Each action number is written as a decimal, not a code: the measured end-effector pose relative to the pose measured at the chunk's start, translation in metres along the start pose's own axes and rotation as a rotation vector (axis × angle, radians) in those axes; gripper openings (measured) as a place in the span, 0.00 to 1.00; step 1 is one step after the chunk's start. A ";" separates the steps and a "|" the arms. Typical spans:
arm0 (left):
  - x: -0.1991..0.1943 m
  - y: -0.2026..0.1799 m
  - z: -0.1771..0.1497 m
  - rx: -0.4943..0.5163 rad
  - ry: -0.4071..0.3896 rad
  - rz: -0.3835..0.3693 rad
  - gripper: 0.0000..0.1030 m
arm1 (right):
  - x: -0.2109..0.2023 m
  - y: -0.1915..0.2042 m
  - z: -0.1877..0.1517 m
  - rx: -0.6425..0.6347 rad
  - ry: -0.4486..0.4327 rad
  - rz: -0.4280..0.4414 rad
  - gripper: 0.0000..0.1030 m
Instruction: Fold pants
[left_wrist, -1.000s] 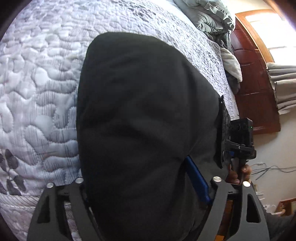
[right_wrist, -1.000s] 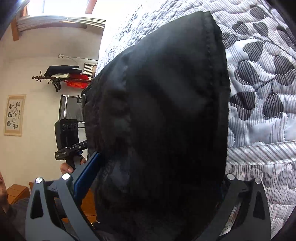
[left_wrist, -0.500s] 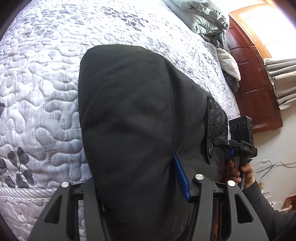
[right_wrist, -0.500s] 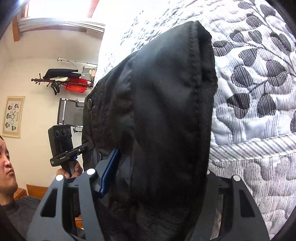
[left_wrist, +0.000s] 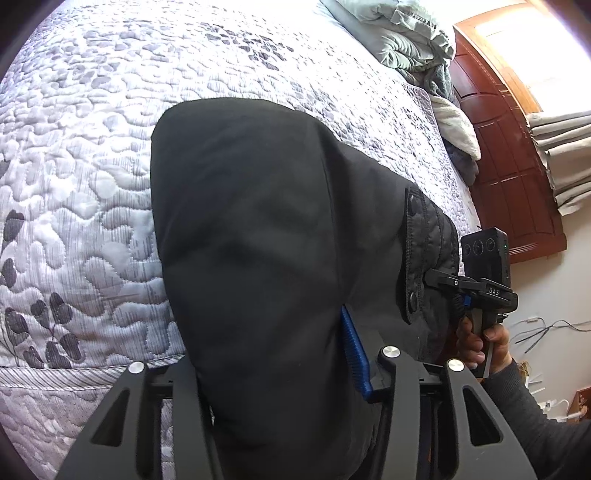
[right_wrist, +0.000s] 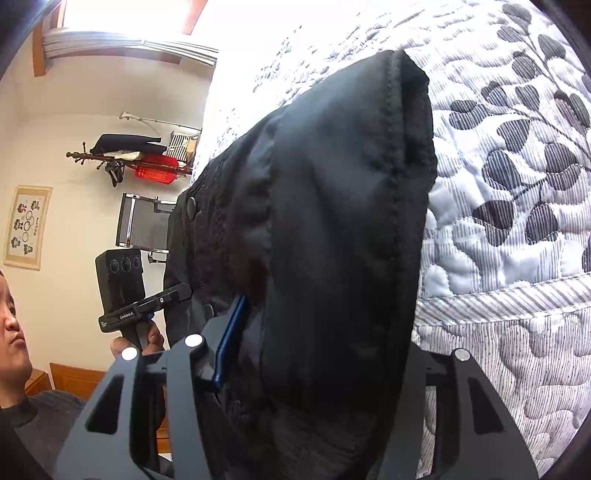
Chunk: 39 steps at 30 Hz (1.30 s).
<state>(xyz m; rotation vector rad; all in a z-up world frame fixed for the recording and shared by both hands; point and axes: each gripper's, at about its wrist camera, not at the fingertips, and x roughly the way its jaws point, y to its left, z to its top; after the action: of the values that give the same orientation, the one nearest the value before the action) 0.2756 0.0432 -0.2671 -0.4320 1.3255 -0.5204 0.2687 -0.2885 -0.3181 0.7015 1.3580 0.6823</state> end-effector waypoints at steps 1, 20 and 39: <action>-0.002 -0.001 -0.001 0.002 -0.002 0.003 0.46 | 0.000 0.001 0.000 -0.003 -0.002 0.002 0.49; -0.069 0.017 0.072 0.044 -0.109 0.054 0.43 | 0.016 0.065 0.093 -0.186 -0.019 0.018 0.46; -0.041 0.159 0.245 -0.118 -0.038 0.010 0.43 | 0.131 0.064 0.278 -0.096 0.073 -0.096 0.44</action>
<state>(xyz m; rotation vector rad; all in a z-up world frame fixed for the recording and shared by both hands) 0.5269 0.1972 -0.2783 -0.5299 1.3253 -0.4249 0.5553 -0.1611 -0.3264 0.5357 1.4074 0.6967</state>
